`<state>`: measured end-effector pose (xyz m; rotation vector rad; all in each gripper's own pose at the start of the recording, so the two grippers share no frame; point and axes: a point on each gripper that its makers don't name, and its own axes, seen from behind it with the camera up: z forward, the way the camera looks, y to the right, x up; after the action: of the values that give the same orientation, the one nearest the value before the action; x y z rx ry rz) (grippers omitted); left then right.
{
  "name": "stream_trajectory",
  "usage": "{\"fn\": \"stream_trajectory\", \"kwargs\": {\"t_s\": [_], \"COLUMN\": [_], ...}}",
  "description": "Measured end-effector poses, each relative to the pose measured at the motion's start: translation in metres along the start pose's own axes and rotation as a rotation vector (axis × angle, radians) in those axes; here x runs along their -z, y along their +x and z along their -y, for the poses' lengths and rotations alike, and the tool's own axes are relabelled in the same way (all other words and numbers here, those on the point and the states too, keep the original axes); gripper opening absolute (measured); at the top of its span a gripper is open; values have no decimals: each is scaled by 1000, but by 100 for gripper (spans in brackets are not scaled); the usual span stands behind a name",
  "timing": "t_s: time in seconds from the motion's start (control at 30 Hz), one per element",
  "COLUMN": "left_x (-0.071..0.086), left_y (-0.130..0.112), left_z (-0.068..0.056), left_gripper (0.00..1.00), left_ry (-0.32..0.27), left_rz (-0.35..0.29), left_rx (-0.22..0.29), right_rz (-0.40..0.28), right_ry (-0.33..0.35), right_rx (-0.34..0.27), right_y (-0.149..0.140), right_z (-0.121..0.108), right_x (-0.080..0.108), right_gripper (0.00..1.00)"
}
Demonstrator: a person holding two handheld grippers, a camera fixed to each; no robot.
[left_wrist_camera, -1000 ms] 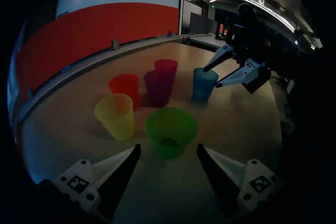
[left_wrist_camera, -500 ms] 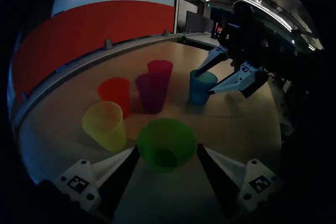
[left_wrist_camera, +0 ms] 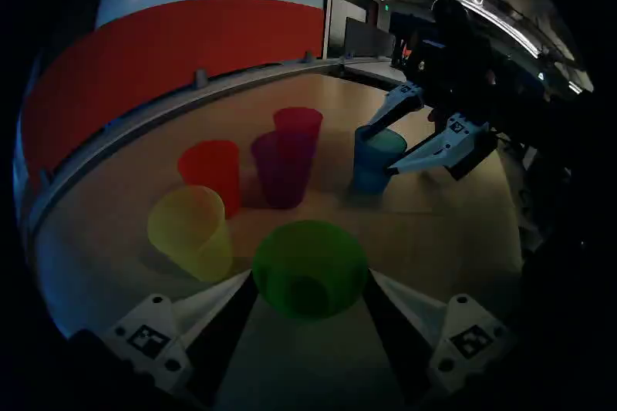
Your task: Pour water
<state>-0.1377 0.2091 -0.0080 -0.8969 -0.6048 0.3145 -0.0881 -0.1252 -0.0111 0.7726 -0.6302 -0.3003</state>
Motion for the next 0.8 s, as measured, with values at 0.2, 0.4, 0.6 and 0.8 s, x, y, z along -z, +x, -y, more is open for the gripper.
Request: {"fn": "stream_trajectory", "kwargs": {"t_s": [0.2, 0.4, 0.6, 0.8], "left_x": [-1, 0, 1, 8], "left_y": [-1, 0, 0, 6], "left_z": [-2, -2, -2, -1], "left_gripper": [87, 87, 87, 87], "left_ry": [-5, -4, 0, 8], "left_rz": [2, -1, -4, -18], "left_rx": [-4, -4, -5, -5], "right_rz": [-1, -3, -10, -20], "right_ry": [-1, -3, -2, -9], "right_rx": [2, 6, 13, 28], "right_y": [0, 0, 0, 1], "right_z": [0, -1, 0, 0], "right_x": [-1, -2, -1, 3], "right_gripper": [100, 100, 91, 91]}}
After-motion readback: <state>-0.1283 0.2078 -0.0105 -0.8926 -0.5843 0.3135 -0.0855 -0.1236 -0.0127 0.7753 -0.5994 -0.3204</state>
